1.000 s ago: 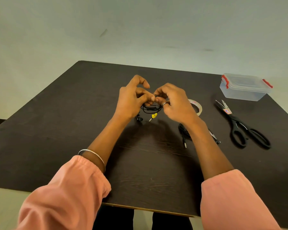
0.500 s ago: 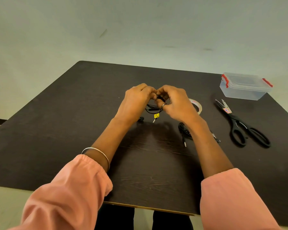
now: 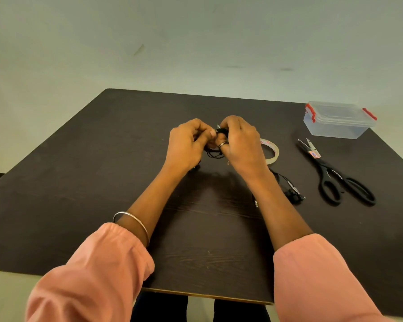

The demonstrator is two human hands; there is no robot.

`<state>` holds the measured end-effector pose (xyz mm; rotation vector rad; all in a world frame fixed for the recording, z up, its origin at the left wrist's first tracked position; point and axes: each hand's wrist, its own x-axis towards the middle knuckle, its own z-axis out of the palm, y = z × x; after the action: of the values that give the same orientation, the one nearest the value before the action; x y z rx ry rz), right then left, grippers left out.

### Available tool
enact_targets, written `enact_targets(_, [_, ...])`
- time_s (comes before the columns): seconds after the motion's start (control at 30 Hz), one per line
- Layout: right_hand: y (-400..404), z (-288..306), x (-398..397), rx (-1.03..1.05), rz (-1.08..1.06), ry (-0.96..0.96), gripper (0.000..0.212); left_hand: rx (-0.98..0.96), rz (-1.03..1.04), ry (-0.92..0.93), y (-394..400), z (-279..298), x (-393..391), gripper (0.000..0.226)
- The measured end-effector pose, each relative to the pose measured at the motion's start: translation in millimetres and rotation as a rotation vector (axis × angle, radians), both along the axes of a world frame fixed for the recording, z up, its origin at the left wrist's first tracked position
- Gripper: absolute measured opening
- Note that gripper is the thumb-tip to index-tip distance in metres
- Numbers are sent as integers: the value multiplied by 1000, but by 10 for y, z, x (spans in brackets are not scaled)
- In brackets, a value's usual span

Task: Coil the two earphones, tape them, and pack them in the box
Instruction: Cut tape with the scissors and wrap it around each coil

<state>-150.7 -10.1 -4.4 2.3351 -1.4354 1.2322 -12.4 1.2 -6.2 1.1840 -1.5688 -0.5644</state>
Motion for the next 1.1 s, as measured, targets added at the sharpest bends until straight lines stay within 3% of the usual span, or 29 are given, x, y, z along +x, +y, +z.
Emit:
enact_targets(0.23, [5,4,-5,295,90,-371,62,54,-54,174,-18,-44,56,8])
enact_targets(0.5, [-37,53,-106,567,239,-490,69,-46,-49,93,5,-54,32,10])
enact_targets(0.63, [-15,87,-103,680,363,-687,77,-70,-32,89,-4,-63,66,11])
enact_targets(0.87, [-6,128,-139,878,498,-1095,53,-69,-54,108,-5,-71,97,14])
enact_targets(1.1, [-15,124,-169,845,471,-1073,43,-61,-85,120,-8,-67,97,16])
